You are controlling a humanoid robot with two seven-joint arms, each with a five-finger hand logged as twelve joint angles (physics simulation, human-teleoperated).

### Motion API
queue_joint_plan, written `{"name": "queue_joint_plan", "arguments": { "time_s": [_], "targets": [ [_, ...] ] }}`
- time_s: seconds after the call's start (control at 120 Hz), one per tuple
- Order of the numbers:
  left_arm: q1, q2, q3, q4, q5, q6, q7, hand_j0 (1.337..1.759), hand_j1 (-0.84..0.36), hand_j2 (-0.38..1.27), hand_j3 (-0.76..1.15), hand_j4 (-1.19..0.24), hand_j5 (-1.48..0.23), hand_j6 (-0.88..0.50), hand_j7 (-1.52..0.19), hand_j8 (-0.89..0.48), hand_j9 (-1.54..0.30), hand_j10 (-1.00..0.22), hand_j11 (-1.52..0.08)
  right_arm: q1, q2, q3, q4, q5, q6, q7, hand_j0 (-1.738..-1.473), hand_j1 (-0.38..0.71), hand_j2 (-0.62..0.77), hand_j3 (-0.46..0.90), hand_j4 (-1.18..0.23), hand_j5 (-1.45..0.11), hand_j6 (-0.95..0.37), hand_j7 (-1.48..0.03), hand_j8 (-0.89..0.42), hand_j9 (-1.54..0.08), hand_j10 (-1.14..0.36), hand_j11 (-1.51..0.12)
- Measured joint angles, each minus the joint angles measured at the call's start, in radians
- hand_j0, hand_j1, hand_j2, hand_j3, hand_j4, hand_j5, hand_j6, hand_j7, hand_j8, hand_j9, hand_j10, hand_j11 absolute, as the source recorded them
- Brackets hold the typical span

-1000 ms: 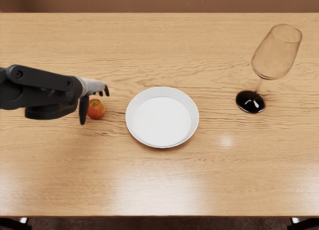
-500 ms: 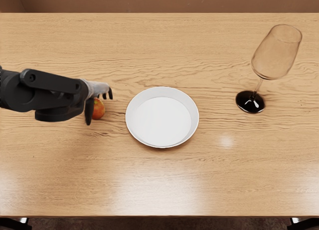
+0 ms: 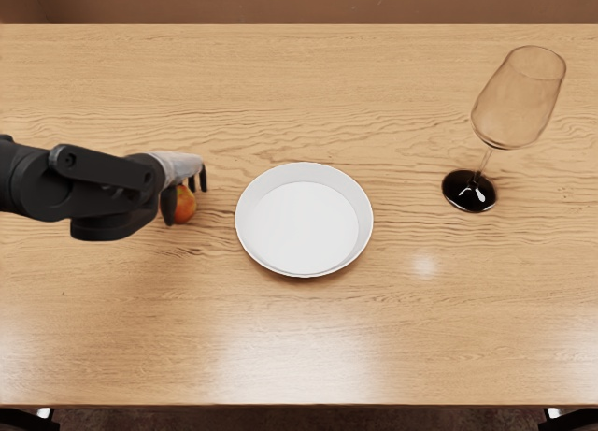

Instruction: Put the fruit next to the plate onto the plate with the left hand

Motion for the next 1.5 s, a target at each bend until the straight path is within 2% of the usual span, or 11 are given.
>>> {"name": "queue_joint_plan", "arguments": {
  "time_s": [0.233,0.317,0.433,0.55,0.658,0.758,0.85,0.875,0.908,1.133,1.5],
  "targets": [
    [0.000,-0.002,0.019,-0.004,-0.001,0.033,0.000,1.656,-0.23,0.14,0.00,-0.52,-0.70,-0.45,-0.69,-0.52,-0.69,-0.52,-0.70,0.000,0.000,0.000,0.000,0.000,0.000,0.000,-1.658,-0.32,-0.01,0.00,-0.03,-0.03,-0.03,-0.03,-0.03,-0.03,-0.03,-0.03],
    [0.000,-0.002,0.021,-0.007,-0.001,0.036,0.001,1.655,-0.26,0.20,0.00,-0.58,-0.77,-0.42,-0.77,-0.49,-0.77,-0.58,-0.77,0.000,0.000,0.000,0.000,0.000,0.000,0.000,-1.658,-0.32,-0.01,0.00,-0.03,-0.03,-0.03,-0.03,-0.03,-0.03,-0.03,-0.03],
    [0.000,-0.005,0.022,-0.010,0.000,0.037,0.003,1.651,-0.25,0.19,0.00,-0.56,-0.87,-0.37,-0.88,-0.45,-0.88,-0.65,-0.88,0.000,0.000,0.000,0.000,0.000,0.000,0.000,-1.658,-0.32,-0.01,0.00,-0.03,-0.03,-0.03,-0.03,-0.03,-0.03,-0.03,-0.03],
    [0.000,-0.009,0.022,-0.012,-0.002,0.037,0.003,1.650,-0.27,0.33,0.00,-0.60,-0.98,-0.37,-1.00,-0.44,-1.00,-0.73,-1.00,0.000,0.000,0.000,0.000,0.000,0.000,0.000,-1.658,-0.32,-0.01,0.00,-0.03,-0.03,-0.03,-0.03,-0.03,-0.03,-0.03,-0.03],
    [0.001,-0.012,0.022,-0.012,-0.014,0.038,0.004,1.647,-0.38,0.52,0.00,-0.52,-1.06,-0.29,-1.08,-0.36,-1.08,-0.78,-1.08,0.000,0.000,0.000,0.000,0.000,0.000,0.000,-1.658,-0.32,-0.01,0.00,-0.03,-0.03,-0.03,-0.03,-0.03,-0.03,-0.03,-0.03],
    [0.010,-0.019,0.022,-0.008,-0.019,0.045,0.004,1.641,-0.34,0.43,0.00,-0.54,-1.07,-0.30,-1.10,-0.35,-1.12,-0.78,-1.14,0.000,0.000,0.000,0.000,0.000,0.000,0.000,-1.658,-0.32,-0.01,0.00,-0.03,-0.03,-0.03,-0.03,-0.03,-0.03,-0.03,-0.03],
    [0.013,-0.026,0.022,-0.006,-0.028,0.048,0.003,1.637,-0.34,0.41,0.00,-0.56,-1.05,-0.30,-1.11,-0.32,-1.15,-0.78,-1.18,0.000,0.000,0.000,0.000,0.000,0.000,0.000,-1.658,-0.32,-0.01,0.00,-0.03,-0.03,-0.03,-0.03,-0.03,-0.03,-0.03,-0.03],
    [0.014,-0.028,0.022,-0.006,-0.029,0.049,0.003,1.636,-0.38,0.53,0.00,-0.57,-1.04,-0.29,-1.11,-0.33,-1.16,-0.79,-1.19,0.000,0.000,0.000,0.000,0.000,0.000,0.000,-1.658,-0.32,-0.01,0.00,-0.03,-0.03,-0.03,-0.03,-0.03,-0.03,-0.03,-0.03],
    [0.016,-0.031,0.022,-0.005,-0.031,0.049,0.003,1.632,-0.37,0.42,0.00,-0.56,-1.04,-0.27,-1.12,-0.29,-1.17,-0.79,-1.21,0.000,0.000,0.000,0.000,0.000,0.000,0.000,-1.658,-0.32,-0.01,0.00,-0.03,-0.03,-0.03,-0.03,-0.03,-0.03,-0.03,-0.03],
    [0.013,-0.031,0.020,-0.004,-0.032,0.032,0.003,1.628,-0.36,0.45,0.00,-0.56,-1.05,-0.26,-1.13,-0.28,-1.17,-0.78,-1.24,0.000,0.000,0.000,0.000,0.000,0.000,0.000,-1.658,-0.32,-0.01,0.00,-0.03,-0.03,-0.03,-0.03,-0.03,-0.03,-0.03,-0.03],
    [-0.077,0.017,-0.003,-0.011,-0.073,-0.038,0.001,1.637,-0.35,0.42,0.00,-0.53,-1.09,-0.25,-1.13,-0.28,-1.17,-0.78,-1.22,0.000,0.000,0.000,0.000,0.000,0.000,0.000,-1.658,-0.32,-0.01,0.00,-0.03,-0.03,-0.03,-0.03,-0.03,-0.03,-0.03,-0.03]
  ]
}}
